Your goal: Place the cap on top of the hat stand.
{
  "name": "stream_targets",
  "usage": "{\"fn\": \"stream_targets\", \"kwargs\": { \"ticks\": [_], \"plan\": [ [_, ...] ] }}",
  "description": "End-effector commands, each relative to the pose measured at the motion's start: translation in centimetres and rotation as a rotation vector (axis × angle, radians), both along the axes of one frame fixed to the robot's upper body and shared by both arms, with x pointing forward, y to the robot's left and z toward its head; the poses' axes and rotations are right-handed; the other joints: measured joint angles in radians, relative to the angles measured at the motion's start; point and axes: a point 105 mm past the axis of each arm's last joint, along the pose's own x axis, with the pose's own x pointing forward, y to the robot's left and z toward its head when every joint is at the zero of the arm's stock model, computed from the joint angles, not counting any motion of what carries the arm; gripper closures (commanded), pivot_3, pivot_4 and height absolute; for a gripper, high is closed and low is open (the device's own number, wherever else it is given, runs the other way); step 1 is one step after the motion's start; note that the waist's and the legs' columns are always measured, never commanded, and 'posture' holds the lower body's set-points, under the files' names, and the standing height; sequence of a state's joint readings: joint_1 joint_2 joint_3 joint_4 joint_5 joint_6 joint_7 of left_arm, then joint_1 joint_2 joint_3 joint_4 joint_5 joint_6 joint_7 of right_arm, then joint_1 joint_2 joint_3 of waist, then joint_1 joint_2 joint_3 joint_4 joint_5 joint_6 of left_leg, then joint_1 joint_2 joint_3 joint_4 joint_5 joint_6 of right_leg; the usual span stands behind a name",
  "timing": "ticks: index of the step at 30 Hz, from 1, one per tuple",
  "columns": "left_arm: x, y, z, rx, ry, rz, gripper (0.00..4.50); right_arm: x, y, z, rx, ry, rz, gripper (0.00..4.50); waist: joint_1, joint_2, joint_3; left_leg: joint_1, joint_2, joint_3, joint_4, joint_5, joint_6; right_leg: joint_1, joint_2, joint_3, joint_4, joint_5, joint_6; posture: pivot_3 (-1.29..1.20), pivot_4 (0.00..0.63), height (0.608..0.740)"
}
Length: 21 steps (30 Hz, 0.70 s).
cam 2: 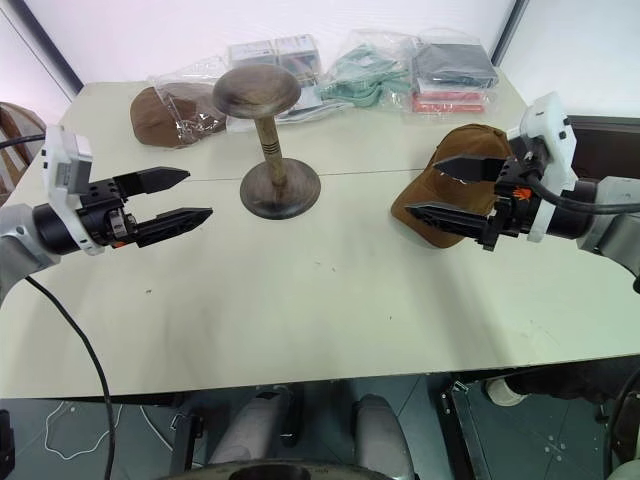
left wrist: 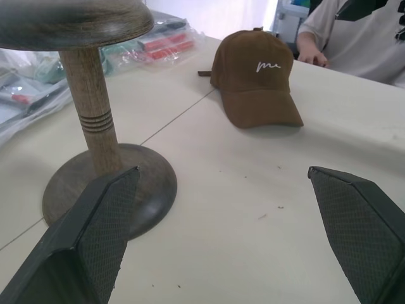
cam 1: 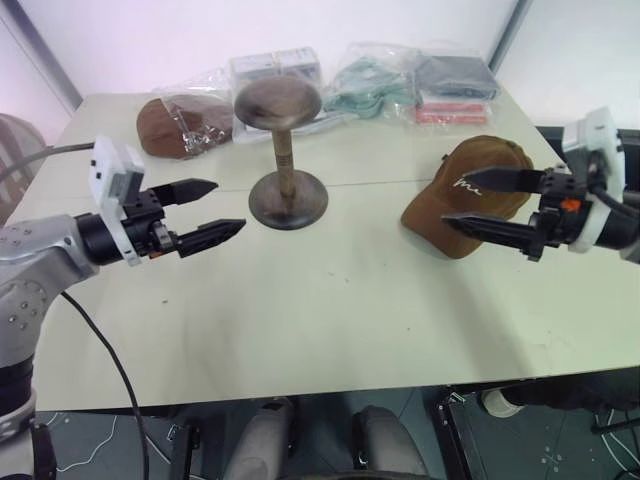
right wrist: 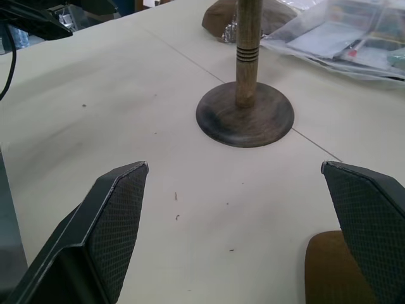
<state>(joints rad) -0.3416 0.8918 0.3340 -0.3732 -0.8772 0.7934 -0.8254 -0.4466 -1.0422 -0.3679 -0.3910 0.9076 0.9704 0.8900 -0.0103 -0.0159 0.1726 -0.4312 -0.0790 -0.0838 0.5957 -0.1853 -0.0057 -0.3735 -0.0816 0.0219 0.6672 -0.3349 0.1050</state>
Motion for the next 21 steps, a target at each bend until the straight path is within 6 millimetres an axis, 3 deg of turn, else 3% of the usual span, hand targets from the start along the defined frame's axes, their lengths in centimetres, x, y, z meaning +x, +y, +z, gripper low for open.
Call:
{"fn": "stream_targets", "kwargs": {
  "ticks": [1,11,16,21],
  "plan": [
    [-0.2,0.1,1.3,0.002,-0.062,-0.004,0.0,-0.7,-0.2,1.2,-0.019,-0.052,-0.004,0.01,0.001,0.0,0.0,0.0,0.0,0.0,0.0,0.0,0.0,0.0,0.0,0.0,0.0,0.0,0.0,0.0,0.15,0.74],
    [0.1,-0.2,1.2,0.004,-0.064,-0.015,0.0,-0.8,-0.5,1.1,-0.034,-0.063,-0.028,0.01,0.0,0.0,0.0,0.0,0.0,0.0,0.0,0.0,0.0,0.0,0.0,0.0,0.0,0.0,0.0,0.0,0.15,0.74],
    [0.2,-0.5,0.9,0.0,-0.061,-0.024,0.0,0.9,-0.7,0.2,-0.117,-0.165,-0.172,0.01,0.0,0.0,0.0,0.0,0.0,0.0,0.0,0.0,0.0,0.0,0.0,0.0,0.0,0.0,0.0,0.0,0.15,0.74],
    [0.1,-1.2,0.3,-0.019,-0.043,-0.038,0.0,1.8,0.2,-1.9,-0.171,-0.235,-0.293,0.01,0.001,0.0,0.0,0.0,0.0,0.0,0.0,0.0,0.0,0.0,0.0,0.0,0.0,0.0,0.0,0.0,0.15,0.74]
  ]
}}
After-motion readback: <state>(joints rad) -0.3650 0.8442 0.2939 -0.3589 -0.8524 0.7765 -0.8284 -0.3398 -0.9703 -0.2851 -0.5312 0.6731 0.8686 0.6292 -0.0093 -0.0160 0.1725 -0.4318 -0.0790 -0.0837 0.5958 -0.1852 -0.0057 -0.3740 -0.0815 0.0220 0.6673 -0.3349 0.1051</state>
